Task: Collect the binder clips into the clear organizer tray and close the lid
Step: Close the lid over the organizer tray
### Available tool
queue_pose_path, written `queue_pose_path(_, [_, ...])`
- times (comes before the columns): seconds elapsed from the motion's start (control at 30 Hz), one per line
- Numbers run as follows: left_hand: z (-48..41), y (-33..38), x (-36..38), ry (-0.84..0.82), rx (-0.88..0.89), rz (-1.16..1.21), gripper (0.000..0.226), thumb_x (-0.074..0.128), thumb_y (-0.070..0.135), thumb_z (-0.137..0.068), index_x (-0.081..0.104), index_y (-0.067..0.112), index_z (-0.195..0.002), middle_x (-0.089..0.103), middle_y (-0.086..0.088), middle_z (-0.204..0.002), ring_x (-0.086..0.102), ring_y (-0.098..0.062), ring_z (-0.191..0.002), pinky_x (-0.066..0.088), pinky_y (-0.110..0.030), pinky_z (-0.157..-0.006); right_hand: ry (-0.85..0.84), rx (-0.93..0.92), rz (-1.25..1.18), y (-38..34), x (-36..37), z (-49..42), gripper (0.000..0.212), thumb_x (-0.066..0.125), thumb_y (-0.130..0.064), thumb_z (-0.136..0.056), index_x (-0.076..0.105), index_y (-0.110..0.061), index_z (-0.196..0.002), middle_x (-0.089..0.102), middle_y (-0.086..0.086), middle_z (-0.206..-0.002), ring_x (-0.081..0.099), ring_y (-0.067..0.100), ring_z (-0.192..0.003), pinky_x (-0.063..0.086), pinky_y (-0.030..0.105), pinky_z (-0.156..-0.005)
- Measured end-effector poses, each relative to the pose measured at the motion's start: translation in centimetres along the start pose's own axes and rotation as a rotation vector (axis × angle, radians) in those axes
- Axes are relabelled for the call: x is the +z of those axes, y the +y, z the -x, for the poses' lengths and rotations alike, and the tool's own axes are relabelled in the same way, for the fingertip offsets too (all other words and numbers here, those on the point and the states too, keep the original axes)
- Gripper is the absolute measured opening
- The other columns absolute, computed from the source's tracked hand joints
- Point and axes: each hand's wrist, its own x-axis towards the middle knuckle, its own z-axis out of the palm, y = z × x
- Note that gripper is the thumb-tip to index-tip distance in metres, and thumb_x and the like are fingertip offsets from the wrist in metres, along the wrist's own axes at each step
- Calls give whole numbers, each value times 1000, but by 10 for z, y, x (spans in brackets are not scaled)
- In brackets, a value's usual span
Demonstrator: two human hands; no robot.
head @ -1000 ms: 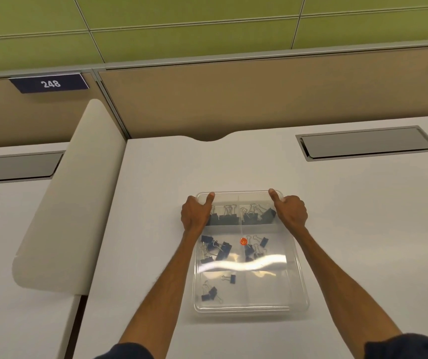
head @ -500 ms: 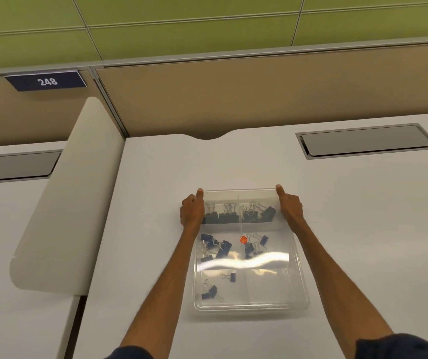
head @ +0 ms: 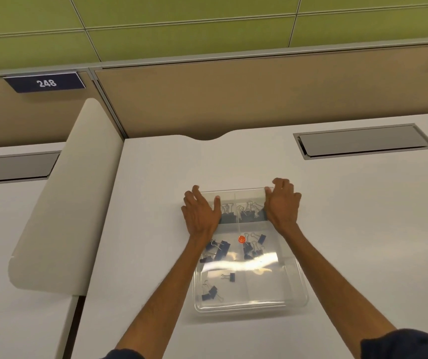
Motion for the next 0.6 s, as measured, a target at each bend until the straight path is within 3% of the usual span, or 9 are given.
queue_pose_path(0.1, [5,-3,6,1,108,-139,57,34,47,-95,45,8,-134,46,-17,-135,43,-31,-123,38,-48,-101,-55,-120,53,-12,8,15,41,34,-37,-102,52,-10,-127,57,9,-126,50,27,-118,35,49,-101])
queue_pose_path(0.3, [27,-3,5,34,193,-89,56,33,41,-97,40,11,-143,37,-16,-149,30,-30,-141,21,-46,-117,-180,-34,44,-27,15,22,63,17,-46,-98,34,-11,-148,34,8,-155,23,24,-146,16,50,-116])
queue_pose_path(0.43, [42,-1,12,-64,286,-96,62,24,46,-96,30,14,-149,23,-14,-156,17,-25,-146,9,-45,-121,-188,-3,70,-33,18,24,67,11,-46,-98,23,-10,-153,21,9,-160,12,22,-150,1,47,-122])
queue_pose_path(0.6, [28,0,11,-98,280,-166,73,3,58,-94,18,17,-153,12,-13,-159,6,-25,-148,-1,-47,-120,-180,-74,53,-35,18,19,71,8,-51,-98,23,-8,-153,23,10,-160,14,21,-149,-5,46,-122])
